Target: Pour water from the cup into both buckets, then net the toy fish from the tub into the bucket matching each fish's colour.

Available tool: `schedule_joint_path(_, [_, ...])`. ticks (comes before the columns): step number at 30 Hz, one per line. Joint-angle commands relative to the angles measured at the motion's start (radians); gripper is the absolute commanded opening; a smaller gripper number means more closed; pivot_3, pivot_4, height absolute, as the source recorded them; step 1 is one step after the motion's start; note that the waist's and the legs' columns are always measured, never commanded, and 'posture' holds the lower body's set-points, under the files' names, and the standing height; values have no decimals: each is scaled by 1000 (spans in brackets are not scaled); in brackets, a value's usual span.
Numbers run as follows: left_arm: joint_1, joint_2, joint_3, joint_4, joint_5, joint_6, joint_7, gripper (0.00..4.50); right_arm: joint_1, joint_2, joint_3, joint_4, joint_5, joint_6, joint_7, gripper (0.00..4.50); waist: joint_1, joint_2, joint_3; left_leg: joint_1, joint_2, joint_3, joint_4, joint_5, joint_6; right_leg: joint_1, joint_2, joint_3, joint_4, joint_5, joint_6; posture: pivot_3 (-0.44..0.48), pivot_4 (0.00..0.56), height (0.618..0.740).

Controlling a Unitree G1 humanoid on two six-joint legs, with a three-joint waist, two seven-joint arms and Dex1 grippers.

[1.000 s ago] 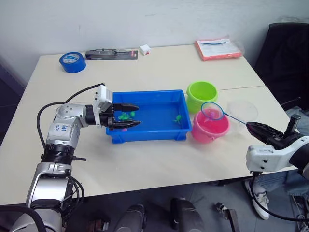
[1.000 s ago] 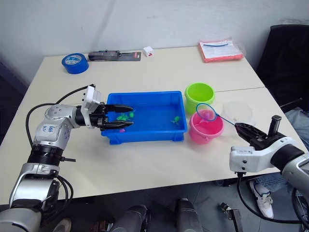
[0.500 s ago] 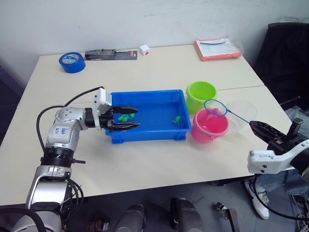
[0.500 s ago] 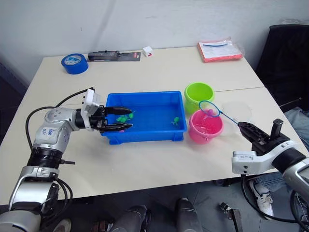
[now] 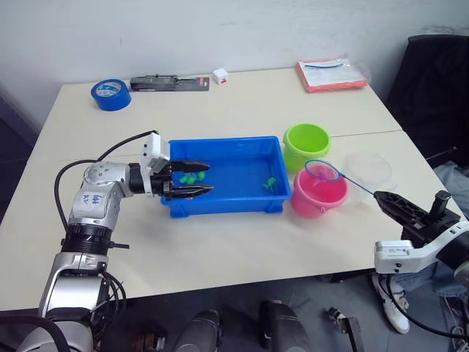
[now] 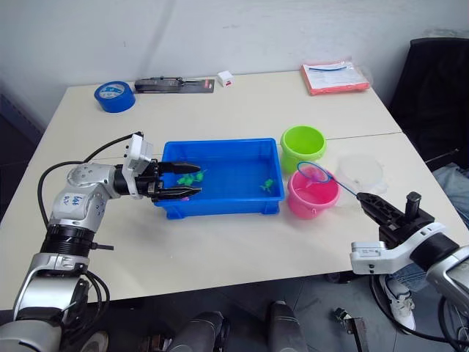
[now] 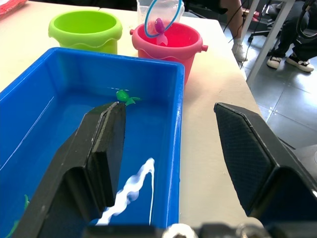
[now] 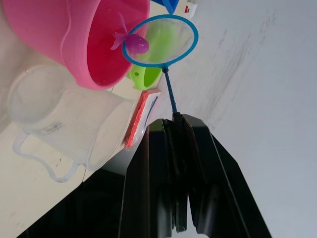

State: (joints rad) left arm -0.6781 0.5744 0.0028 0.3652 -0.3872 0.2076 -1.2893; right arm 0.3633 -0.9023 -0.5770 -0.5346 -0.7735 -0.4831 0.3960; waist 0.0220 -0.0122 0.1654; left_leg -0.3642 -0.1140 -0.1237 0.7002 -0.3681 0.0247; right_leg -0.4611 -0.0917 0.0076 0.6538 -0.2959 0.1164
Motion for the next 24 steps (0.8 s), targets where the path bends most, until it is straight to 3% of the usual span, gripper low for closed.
schedule_joint_path(1, [6,14,27,-40,-16,1,4,3101,-10,-1,-57,9,-10,-21,-40,780,0,0,0,0,0,0,0,0,0,0,0,0,0,0,0,0,150,740])
schedule_joint_path(11, [15,16,30,-51,-18,3,12,3101,-31,9,-78,19,-79,-75,-144,780,-1,0,0,1,0,1,0,0,0,0,0,1,0,0,0,0,150,740])
schedule_joint_path(24, [31,23,38,-72,-18,12,16,3101,-21,4,-50,21,-83,-81,-147,780,-1,0,0,2,0,2,-1,0,0,1,1,2,0,0,0,0,150,740])
